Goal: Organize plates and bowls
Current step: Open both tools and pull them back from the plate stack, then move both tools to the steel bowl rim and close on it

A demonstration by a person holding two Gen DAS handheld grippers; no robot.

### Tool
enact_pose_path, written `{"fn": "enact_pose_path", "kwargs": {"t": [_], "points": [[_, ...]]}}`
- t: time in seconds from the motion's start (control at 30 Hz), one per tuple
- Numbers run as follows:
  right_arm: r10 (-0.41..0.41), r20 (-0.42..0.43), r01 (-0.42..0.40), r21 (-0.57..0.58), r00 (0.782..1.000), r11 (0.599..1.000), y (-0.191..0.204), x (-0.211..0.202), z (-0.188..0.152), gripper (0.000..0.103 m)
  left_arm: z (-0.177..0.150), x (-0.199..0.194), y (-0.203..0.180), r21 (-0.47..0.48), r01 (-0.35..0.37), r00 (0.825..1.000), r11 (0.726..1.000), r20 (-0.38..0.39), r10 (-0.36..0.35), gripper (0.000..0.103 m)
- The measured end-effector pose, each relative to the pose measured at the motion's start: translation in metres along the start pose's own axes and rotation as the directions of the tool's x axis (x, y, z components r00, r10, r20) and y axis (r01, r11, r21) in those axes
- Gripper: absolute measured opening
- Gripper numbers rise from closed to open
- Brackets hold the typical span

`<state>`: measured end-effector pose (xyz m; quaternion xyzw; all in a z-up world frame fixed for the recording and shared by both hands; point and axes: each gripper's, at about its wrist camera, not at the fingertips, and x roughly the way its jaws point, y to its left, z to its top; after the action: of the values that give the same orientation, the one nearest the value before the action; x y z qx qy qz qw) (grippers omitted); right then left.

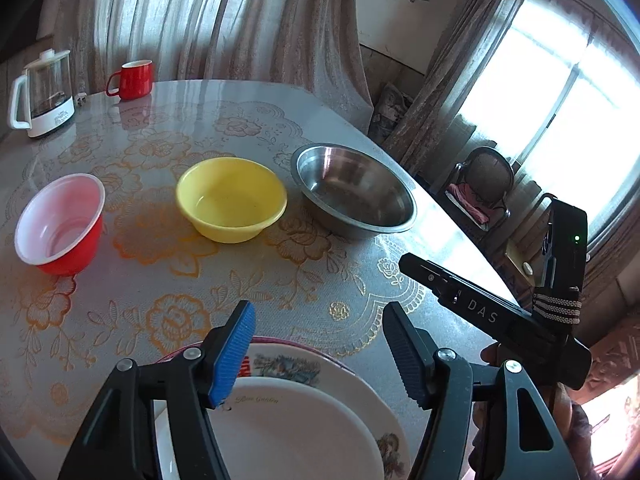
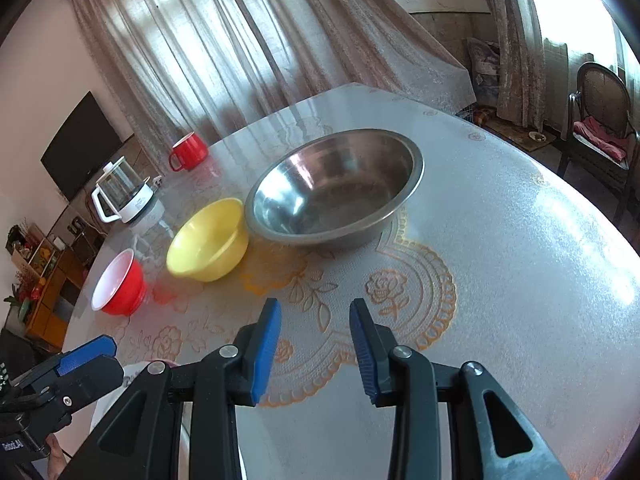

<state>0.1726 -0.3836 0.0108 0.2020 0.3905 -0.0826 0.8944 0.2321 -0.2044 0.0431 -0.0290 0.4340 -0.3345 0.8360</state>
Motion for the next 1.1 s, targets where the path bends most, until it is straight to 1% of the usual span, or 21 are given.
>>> {"fn": "enact_pose_path", "kwargs": {"t": [0.07, 0.17, 0.27, 0.37, 0.43, 0.53, 0.6, 0.7, 0.8, 0.93, 0.97, 1.03, 1.1], "points": [[-0.012, 0.008, 0.012, 0.009, 1.000, 1.000, -0.005, 0.004, 0.009, 0.035, 0.008, 0.008, 0.000, -0.018, 0.007, 1.000, 1.000, 0.013, -0.007, 0.071], [-0.004, -0.002, 0.004, 0.058, 1.000, 0.998, -0.018, 0.013, 0.020, 0.035, 0.020, 0.020, -0.002, -0.033, 0.016, 1.000, 0.999, 0.006, -0.016, 0.070], [-0.018, 0.000, 0.018, 0.079, 1.000, 0.997, -0.026, 0.020, 0.028, 0.035, 0.028, 0.035, -0.007, -0.044, 0.024, 1.000, 0.999, -0.008, -0.025, 0.066], [-0.026, 0.003, 0.026, 0.104, 1.000, 0.994, -0.036, 0.024, 0.038, 0.035, 0.036, 0.051, -0.010, -0.060, 0.036, 0.999, 0.998, -0.025, -0.038, 0.059], [-0.036, 0.016, 0.033, 0.123, 0.999, 0.992, -0.043, 0.025, 0.045, 0.035, 0.042, 0.061, -0.011, -0.072, 0.038, 0.998, 0.997, -0.037, -0.041, 0.048], [-0.053, 0.026, 0.049, 0.145, 0.998, 0.988, -0.053, 0.029, 0.057, 0.035, 0.050, 0.077, -0.012, -0.093, 0.034, 0.998, 0.995, -0.048, -0.039, 0.041], [-0.063, 0.023, 0.058, 0.162, 0.998, 0.985, -0.061, 0.034, 0.065, 0.035, 0.056, 0.087, -0.011, -0.113, 0.044, 0.997, 0.993, -0.053, -0.050, 0.041], [-0.061, 0.017, 0.057, 0.186, 0.998, 0.981, -0.070, 0.043, 0.072, 0.035, 0.063, 0.098, -0.010, -0.145, 0.041, 0.998, 0.989, -0.050, -0.048, 0.041], [-0.044, 0.000, 0.043, 0.207, 0.999, 0.977, -0.074, 0.054, 0.078, 0.035, 0.067, 0.108, -0.009, -0.174, 0.051, 0.996, 0.983, -0.065, -0.063, 0.041], [-0.035, -0.018, 0.038, 0.196, 0.999, 0.980, -0.073, 0.066, 0.082, 0.035, 0.067, 0.117, -0.011, -0.177, 0.040, 0.996, 0.983, -0.071, -0.053, 0.041], [-0.030, -0.021, 0.033, 0.192, 0.999, 0.981, -0.072, 0.069, 0.082, 0.034, 0.067, 0.120, -0.012, -0.182, 0.041, 0.996, 0.983, -0.076, -0.056, 0.041], [-0.025, -0.029, 0.029, 0.183, 0.999, 0.983, -0.070, 0.072, 0.080, 0.028, 0.068, 0.125, -0.013, -0.193, 0.057, 0.994, 0.980, -0.080, -0.073, 0.041], [-0.020, -0.036, 0.026, 0.163, 0.999, 0.986, -0.067, 0.074, 0.079, 0.023, 0.069, 0.130, -0.014, -0.185, 0.060, 0.993, 0.981, -0.085, -0.076, 0.041]]}}
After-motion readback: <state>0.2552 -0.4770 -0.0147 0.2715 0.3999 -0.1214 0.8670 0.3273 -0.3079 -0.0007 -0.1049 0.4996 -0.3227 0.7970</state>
